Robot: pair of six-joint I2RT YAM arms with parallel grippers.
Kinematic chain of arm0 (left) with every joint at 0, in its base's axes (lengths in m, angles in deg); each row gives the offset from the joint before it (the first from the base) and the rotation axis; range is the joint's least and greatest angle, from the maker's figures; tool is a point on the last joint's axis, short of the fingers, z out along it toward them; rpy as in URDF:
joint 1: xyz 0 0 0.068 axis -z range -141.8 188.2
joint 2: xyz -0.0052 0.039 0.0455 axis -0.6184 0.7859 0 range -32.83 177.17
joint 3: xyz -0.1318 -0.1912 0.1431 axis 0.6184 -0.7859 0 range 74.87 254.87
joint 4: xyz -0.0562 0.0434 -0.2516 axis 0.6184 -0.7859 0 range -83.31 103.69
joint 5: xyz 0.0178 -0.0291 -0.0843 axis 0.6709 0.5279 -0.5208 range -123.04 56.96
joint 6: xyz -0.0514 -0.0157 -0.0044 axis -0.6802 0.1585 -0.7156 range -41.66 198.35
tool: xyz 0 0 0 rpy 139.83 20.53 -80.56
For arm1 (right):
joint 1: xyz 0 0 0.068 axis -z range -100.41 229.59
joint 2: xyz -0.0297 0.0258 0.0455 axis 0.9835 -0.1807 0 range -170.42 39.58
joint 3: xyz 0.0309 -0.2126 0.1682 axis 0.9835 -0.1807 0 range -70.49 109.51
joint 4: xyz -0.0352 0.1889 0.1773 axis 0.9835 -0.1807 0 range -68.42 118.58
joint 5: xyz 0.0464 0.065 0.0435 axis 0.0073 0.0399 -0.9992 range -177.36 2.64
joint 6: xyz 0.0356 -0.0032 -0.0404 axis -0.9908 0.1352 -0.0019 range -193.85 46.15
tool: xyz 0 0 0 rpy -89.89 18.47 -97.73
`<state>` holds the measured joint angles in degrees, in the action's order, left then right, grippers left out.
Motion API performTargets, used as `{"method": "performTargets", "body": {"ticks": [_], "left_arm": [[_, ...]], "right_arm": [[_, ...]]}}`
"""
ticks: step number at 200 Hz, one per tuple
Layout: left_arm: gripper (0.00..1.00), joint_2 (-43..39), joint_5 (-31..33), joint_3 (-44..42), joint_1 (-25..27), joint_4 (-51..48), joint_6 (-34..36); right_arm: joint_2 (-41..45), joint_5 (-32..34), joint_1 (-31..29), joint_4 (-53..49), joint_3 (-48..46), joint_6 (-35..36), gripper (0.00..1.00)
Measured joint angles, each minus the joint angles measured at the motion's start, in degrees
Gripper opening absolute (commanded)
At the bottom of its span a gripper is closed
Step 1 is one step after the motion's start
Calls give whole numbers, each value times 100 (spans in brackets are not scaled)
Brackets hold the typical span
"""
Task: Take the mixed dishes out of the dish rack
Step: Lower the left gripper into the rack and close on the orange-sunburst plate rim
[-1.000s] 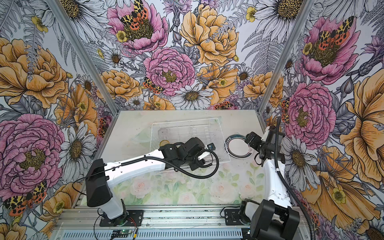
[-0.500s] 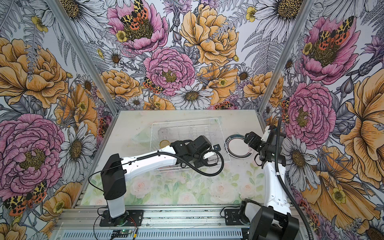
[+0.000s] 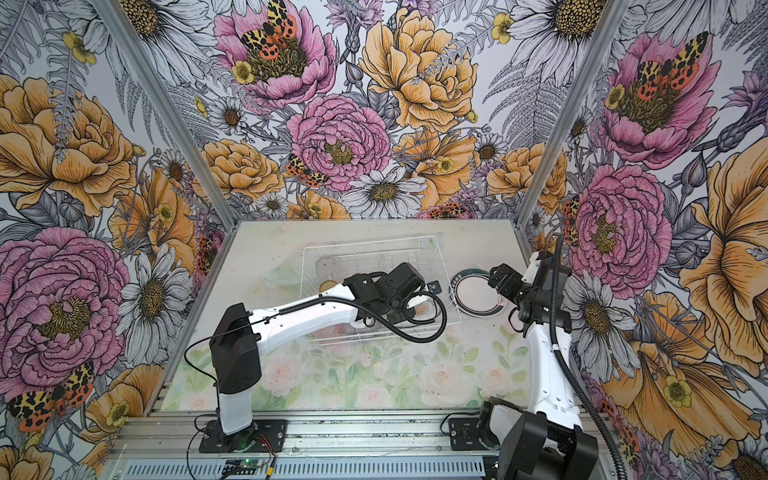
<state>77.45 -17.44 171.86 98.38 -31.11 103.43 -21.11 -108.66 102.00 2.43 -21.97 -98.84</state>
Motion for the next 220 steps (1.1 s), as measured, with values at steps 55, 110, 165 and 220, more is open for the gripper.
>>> {"method": "performTargets", "body": {"ticks": [55,110,165,220], "left_arm": [[6,92,533,92,212,-57,-2],[6,118,883,114,354,-138,-2],[6,-205,927,-17,361,-140,-70],[6,-1193,927,-20,361,-127,-205]], "right_arm": [[2,-4,0,-4,-37,0,99],[94,-70,0,-9,-37,0,99],[146,-133,0,-20,-37,-2,99],[184,-199,-48,-22,-37,-2,98]]}}
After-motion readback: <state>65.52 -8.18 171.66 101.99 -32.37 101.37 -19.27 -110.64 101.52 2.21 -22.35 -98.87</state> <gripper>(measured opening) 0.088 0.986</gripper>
